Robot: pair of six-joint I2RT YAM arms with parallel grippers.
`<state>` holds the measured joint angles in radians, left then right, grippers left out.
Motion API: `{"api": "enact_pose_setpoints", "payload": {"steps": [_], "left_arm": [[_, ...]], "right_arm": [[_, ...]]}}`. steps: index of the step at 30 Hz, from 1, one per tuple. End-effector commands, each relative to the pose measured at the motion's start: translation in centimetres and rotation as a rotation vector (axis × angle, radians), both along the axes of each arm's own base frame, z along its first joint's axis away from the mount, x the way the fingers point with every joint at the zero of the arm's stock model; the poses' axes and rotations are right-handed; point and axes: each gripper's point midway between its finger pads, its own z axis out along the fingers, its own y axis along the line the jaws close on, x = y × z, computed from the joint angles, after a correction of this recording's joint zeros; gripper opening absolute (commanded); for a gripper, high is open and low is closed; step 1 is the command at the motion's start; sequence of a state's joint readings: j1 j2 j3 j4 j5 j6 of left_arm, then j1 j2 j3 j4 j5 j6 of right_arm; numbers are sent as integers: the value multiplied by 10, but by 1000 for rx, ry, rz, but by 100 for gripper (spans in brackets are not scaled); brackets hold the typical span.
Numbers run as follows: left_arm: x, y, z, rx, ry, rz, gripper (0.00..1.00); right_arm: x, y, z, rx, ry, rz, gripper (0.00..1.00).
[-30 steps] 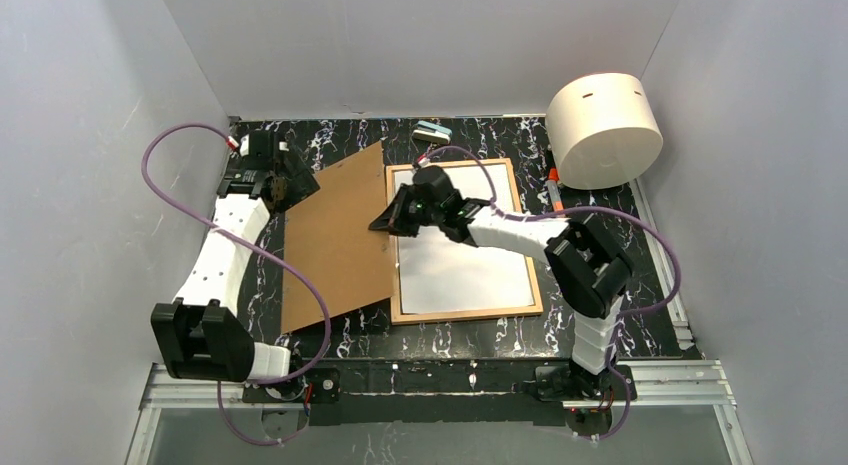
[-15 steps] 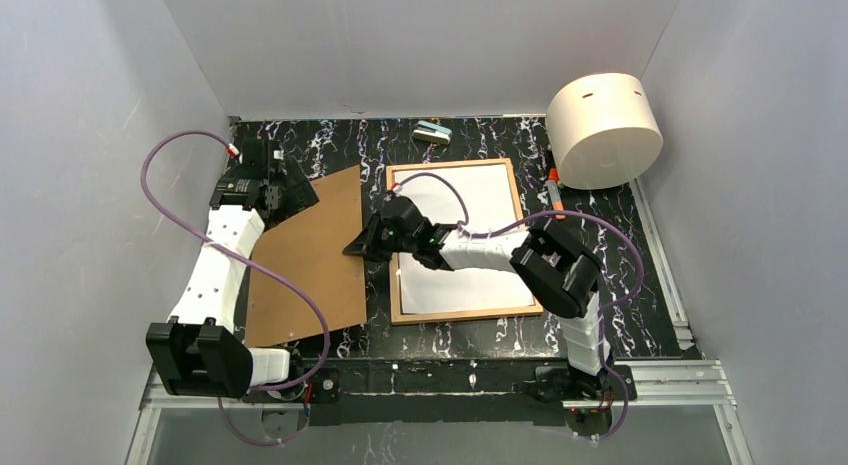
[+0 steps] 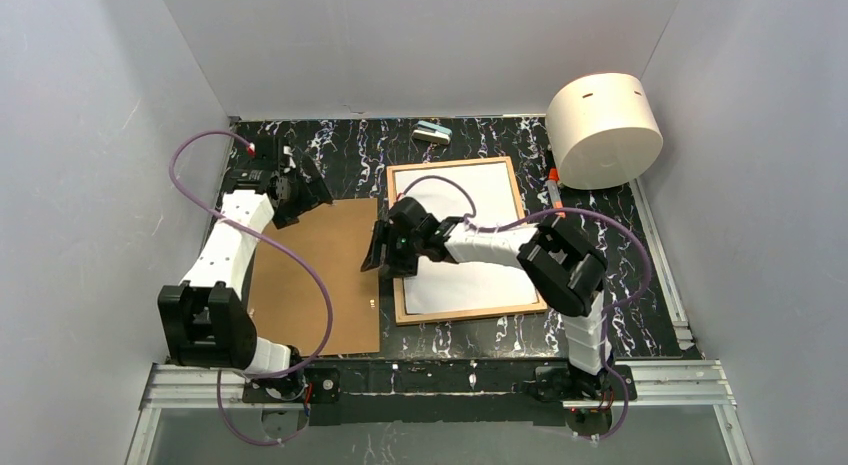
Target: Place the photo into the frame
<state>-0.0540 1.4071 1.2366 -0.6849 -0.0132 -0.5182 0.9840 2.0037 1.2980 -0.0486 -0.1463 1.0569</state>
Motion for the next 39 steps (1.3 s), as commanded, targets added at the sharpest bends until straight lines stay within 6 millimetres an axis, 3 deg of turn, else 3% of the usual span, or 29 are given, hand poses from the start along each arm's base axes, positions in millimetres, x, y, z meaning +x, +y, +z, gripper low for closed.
{"api": "enact_pose_setpoints", "payload": {"steps": [1,3,6,11,14,17,18,21,25,29,39], "left_arm": [[21,-29,1,-152,-57,-75,85],[31,-45,-1,-230,-94,-114,85],[43,-64,-15,-326,-91,-138,84],[59,-97,-41,-365,-60,-219,83],[65,-118,-56,-360,-31,-270,82],[70,-132,-73,-332,-17,-295,80],[71,-138,-81,-324,-7,-302,78],[73,-148,-97,-328,19,-312,68],[75,-161,-113,-351,44,-336,57],[77,-160,-124,-333,62,-320,49],[72,-158,-138,-313,103,-319,33]], "right_arm": [[44,-37,69,29,-198,7,76],[70,-52,91,43,-285,-33,75],[119,-80,106,22,-358,-96,73],[195,-136,104,-112,-476,-170,73],[234,-167,91,-261,-534,-162,76],[271,-173,89,-289,-584,-135,69],[281,-172,80,-295,-585,-126,66],[307,-166,71,-291,-598,-123,54],[326,-145,62,-223,-610,-81,43],[337,-133,48,-195,-604,-68,35],[336,-136,8,-235,-561,-44,34]]}}
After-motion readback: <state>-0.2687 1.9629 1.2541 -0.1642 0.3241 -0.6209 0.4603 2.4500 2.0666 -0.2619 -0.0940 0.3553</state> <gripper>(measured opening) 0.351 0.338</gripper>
